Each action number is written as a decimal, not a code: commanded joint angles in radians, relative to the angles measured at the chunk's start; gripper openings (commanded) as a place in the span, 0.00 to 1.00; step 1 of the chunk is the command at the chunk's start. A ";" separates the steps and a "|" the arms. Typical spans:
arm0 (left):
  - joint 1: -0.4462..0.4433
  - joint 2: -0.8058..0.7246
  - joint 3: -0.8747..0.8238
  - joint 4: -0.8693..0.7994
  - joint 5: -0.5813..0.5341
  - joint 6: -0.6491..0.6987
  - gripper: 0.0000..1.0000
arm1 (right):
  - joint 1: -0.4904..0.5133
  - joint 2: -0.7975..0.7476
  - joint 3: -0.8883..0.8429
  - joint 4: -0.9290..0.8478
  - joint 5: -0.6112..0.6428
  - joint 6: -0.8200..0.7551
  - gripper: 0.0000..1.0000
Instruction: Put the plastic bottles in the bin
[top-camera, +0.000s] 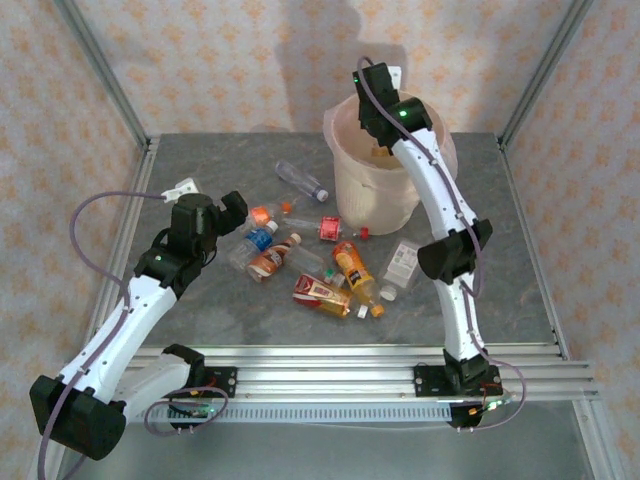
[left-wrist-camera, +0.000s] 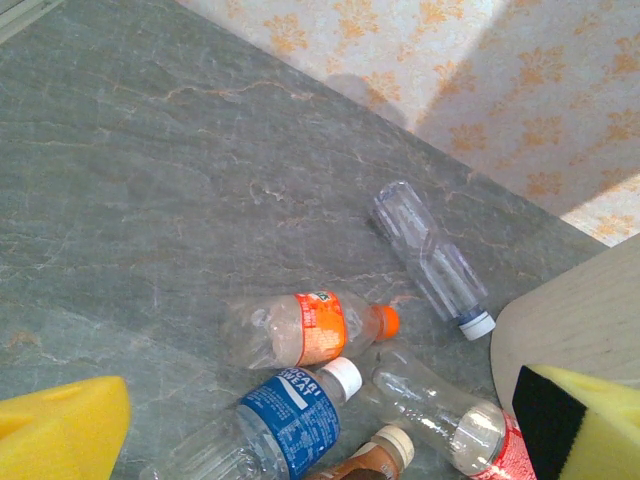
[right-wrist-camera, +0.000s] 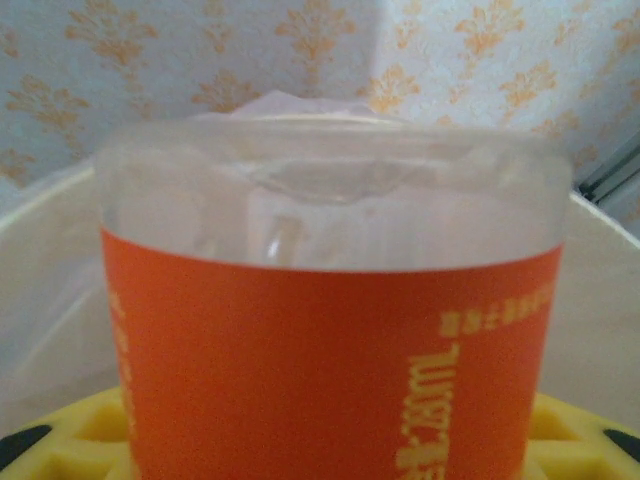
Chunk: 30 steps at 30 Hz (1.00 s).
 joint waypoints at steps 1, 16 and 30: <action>0.010 -0.016 -0.012 -0.015 -0.008 -0.019 1.00 | -0.018 -0.005 -0.034 -0.060 -0.052 0.023 0.22; 0.011 0.006 -0.005 -0.021 -0.008 -0.025 1.00 | -0.099 0.069 -0.066 -0.115 -0.284 0.026 0.27; 0.011 0.011 -0.005 -0.027 -0.013 -0.034 1.00 | -0.117 0.180 -0.015 -0.160 -0.324 -0.007 0.39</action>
